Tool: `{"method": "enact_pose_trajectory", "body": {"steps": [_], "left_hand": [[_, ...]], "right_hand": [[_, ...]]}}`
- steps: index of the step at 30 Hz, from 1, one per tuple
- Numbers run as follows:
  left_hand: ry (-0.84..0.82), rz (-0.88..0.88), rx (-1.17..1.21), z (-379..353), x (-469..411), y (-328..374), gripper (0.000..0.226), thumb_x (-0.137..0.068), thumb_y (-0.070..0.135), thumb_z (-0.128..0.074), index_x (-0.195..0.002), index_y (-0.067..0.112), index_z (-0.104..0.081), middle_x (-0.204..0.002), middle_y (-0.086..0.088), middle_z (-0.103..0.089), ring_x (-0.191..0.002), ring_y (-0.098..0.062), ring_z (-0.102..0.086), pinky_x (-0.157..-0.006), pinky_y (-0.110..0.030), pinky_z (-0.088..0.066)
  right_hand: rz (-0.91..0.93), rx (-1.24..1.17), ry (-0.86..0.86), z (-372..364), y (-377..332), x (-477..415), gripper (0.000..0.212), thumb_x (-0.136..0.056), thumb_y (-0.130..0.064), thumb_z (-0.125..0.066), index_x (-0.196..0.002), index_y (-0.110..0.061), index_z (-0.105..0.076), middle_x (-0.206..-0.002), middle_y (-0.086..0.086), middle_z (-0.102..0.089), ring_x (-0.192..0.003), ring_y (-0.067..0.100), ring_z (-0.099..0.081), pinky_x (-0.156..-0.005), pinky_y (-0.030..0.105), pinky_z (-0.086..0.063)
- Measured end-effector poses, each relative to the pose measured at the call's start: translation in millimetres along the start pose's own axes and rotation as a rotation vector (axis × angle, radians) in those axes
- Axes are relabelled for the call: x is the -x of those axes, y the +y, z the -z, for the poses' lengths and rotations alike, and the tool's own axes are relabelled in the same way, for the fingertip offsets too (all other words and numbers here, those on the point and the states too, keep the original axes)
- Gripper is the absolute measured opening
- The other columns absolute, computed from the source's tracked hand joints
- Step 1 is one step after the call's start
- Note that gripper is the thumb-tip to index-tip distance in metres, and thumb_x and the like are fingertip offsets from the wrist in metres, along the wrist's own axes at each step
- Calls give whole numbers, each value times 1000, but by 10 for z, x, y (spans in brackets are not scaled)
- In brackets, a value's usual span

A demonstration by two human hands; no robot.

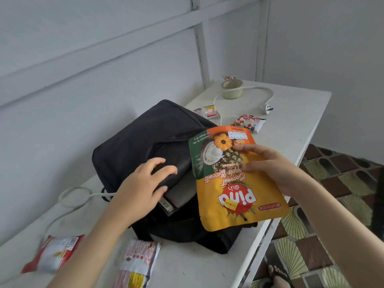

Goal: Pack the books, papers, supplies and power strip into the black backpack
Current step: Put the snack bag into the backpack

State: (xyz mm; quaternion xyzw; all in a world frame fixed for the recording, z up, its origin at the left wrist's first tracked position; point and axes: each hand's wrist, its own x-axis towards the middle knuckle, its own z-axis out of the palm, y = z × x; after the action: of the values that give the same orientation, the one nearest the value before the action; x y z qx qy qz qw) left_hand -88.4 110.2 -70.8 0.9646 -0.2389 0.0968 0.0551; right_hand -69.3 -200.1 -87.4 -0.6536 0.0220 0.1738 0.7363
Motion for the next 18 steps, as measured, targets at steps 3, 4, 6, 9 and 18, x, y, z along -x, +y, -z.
{"method": "enact_pose_trajectory", "body": {"steps": [3,4,6,9,18], "left_hand": [[-28,0,-99,22,-58,-1,32,-82,6,-65,-86,38,-70,-145,-12,-40,-121,-34,-50,-81,-41,-51],[-63,27,-93,32,-72,14,31,-87,11,-60,-90,40,-71,-152,-11,-30,-131,-33,-41,-93,-43,-46],[-194,101,-104,42,-71,-2,27,-92,29,-55,-109,49,-63,-158,-2,-7,-141,-25,-23,-104,-38,-39],[-245,132,-104,146,-91,-40,42,-88,36,-61,-119,60,-48,-157,5,-13,-127,-17,-42,-97,-29,-41],[-68,219,142,894,-331,-184,61,-84,1,-59,-112,54,-54,-88,16,-54,-76,-12,-54,-61,-11,-33]], "right_hand": [[8,-10,-24,16,-11,-7,38,-80,-7,-68,-107,-34,-68,-110,3,-67,-88,29,-70,-63,37,-58],[11,-9,-32,22,-10,-10,38,-80,-8,-69,-108,-34,-68,-111,3,-67,-90,30,-70,-64,38,-58],[18,-15,-40,33,6,-9,39,-80,-7,-68,-108,-34,-68,-112,3,-66,-92,31,-69,-65,39,-58],[24,-36,-63,47,40,13,43,-72,-10,-71,-108,-33,-68,-113,4,-67,-92,31,-69,-64,38,-58],[13,1,-299,-31,21,17,42,-69,-11,-69,-105,-32,-70,-111,6,-69,-92,32,-69,-67,38,-57]]}}
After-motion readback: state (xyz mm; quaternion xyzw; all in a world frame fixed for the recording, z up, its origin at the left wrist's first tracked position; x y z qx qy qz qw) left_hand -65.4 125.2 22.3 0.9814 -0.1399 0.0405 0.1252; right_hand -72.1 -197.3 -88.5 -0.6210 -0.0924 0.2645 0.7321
